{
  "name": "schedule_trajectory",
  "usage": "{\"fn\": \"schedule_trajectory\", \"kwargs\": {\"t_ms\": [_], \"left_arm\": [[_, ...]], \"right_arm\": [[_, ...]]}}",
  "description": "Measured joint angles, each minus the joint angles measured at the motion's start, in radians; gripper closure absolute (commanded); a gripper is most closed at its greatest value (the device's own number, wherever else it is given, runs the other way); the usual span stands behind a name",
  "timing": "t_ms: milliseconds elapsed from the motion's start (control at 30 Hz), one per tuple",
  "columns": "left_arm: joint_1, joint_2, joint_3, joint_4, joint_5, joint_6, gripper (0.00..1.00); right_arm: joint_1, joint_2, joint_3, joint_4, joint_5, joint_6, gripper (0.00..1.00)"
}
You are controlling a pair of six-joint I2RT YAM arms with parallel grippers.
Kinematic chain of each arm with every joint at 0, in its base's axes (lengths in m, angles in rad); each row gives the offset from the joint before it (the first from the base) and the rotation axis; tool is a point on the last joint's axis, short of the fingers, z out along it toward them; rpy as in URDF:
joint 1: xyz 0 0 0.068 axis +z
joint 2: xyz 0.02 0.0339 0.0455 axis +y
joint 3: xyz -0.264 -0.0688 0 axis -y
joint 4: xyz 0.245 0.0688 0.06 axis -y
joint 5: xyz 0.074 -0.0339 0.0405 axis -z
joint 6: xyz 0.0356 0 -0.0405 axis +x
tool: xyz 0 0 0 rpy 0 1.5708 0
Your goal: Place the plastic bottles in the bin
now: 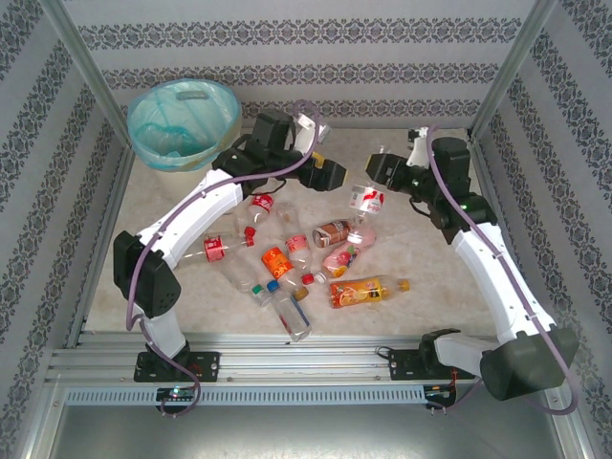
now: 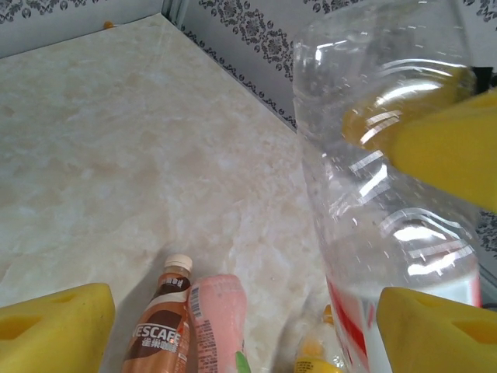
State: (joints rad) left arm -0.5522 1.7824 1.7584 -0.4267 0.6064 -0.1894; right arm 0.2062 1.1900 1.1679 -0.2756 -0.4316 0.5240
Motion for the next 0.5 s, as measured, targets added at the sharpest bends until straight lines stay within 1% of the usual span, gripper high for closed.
{"fn": "schedule_trajectory", "kwargs": {"t_ms": [133, 333, 500], "left_arm": [[0.041, -0.033, -0.027, 0.014, 0.074, -0.033, 0.10], [0.132, -0.137, -0.129, 0.122, 0.241, -0.117, 0.09], [0.153, -0.181, -0.189, 0.237, 0.388, -0.191, 0.09]], "right_arm": [[0.057, 0.000, 0.000, 0.068, -0.033, 0.000, 0.47], [0.109, -0.001, 0.002, 0.154, -0.083, -0.005, 0.47], [0.147, -0.001, 0.015, 0.206, -0.120, -0.007, 0.48]]}}
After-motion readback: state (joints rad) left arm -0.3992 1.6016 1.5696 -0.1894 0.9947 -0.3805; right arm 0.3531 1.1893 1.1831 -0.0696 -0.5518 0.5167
